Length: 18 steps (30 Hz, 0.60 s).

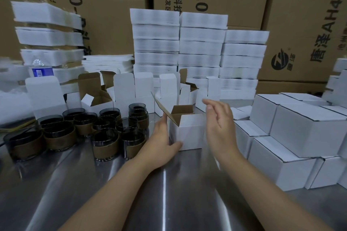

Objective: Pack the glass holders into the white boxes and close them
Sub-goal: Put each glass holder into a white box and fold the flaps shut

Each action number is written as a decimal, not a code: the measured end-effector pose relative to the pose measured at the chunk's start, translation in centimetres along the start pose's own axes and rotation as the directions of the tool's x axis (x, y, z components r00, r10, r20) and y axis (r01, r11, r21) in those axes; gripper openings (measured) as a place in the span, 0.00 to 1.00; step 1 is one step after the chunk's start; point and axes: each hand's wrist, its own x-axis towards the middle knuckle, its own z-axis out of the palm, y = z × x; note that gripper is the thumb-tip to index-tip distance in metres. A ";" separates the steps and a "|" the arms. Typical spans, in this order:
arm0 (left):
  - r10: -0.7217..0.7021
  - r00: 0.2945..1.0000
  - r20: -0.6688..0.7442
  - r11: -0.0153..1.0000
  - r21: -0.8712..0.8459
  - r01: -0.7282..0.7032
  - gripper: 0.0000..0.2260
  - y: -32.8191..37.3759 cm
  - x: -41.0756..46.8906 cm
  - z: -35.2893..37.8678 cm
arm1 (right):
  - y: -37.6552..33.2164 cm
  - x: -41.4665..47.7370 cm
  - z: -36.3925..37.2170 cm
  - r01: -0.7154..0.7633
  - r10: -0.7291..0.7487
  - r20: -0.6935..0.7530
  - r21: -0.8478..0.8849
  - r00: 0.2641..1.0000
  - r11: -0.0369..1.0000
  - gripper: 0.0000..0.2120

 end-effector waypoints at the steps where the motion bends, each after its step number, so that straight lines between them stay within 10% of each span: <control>1: -0.007 1.000 0.009 1.000 0.002 0.007 0.39 0.0 0.0 0.0 | 0.8 0.3 -0.2 -0.063 0.063 -0.009 -0.017 0.998 0.998 0.13; 8: -0.051 0.996 0.079 0.999 0.010 0.050 0.30 0.5 -0.1 -0.1 | 4.0 1.7 -0.4 -0.660 0.648 0.146 0.276 0.747 0.699 0.14; 18: -0.063 0.996 0.068 0.995 0.086 0.057 0.17 0.1 0.1 -0.3 | 4.8 1.4 -0.3 -0.634 0.553 0.414 0.081 0.723 0.769 0.22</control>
